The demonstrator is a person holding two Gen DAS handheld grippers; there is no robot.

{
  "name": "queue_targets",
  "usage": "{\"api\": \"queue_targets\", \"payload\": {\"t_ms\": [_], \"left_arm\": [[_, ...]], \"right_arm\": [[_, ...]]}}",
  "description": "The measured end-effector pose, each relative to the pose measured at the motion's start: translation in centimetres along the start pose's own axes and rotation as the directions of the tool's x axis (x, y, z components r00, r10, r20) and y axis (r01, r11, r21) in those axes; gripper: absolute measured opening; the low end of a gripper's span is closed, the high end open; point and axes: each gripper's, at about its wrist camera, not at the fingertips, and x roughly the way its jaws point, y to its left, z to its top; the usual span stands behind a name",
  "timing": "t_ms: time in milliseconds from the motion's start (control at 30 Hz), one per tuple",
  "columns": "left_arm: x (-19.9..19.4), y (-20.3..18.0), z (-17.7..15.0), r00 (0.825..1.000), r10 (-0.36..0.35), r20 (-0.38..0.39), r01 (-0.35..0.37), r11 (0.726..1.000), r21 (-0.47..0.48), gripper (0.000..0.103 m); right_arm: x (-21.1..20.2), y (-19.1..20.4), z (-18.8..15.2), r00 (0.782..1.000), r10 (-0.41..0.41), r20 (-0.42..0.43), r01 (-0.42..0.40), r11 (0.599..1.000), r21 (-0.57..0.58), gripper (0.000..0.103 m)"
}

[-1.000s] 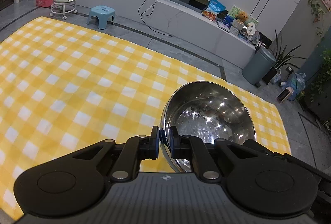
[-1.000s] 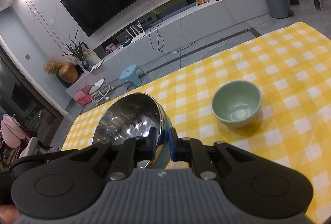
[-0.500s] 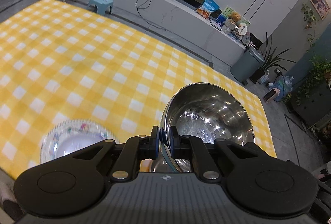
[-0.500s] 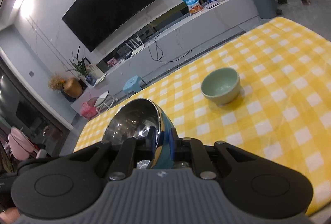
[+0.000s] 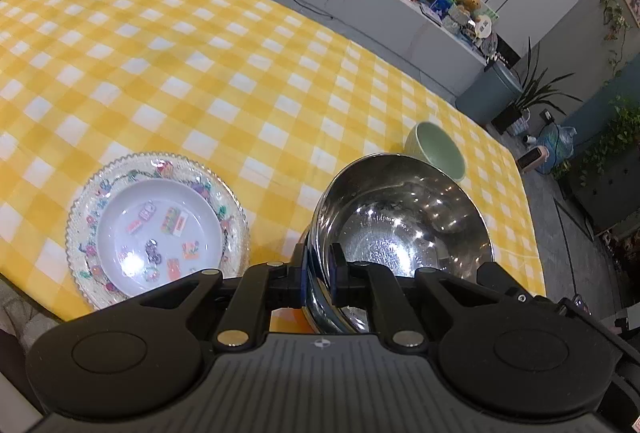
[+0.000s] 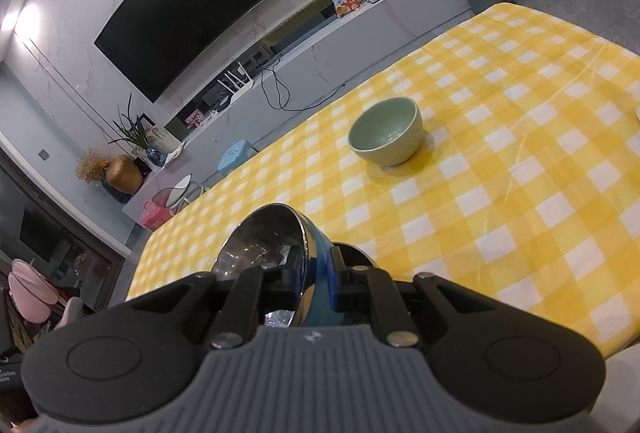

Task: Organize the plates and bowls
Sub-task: 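Carry the blue bowl with both grippers and lower it into the orange bowl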

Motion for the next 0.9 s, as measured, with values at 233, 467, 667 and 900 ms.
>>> {"api": "queue_targets", "payload": {"t_ms": [233, 467, 667, 900], "left_arm": [[0.4, -0.5, -0.6, 1.0, -0.001, -0.026, 0.002, 1.0, 0.023, 0.014], [0.6, -0.8, -0.8, 1.0, 0.022, -0.022, -0.021, 0.999, 0.046, 0.014], [0.7, -1.5, -0.9, 0.999, 0.037, -0.016, -0.036, 0.995, 0.089, 0.015], [0.7, -1.8, -1.1, 0.998, 0.059, -0.007, -0.057, 0.99, 0.131, 0.017]], "right_arm": [[0.0, -1.0, -0.1, 0.999, -0.047, -0.01, 0.047, 0.999, 0.002, 0.003], [0.6, -1.3, -0.5, 0.997, -0.072, -0.041, 0.072, 0.997, 0.002, 0.003], [1.0, -1.6, -0.7, 0.993, -0.101, -0.063, 0.101, 0.995, -0.005, 0.003], [1.4, -1.7, -1.0, 0.99, -0.11, -0.087, 0.11, 0.994, -0.001, 0.006]]}}
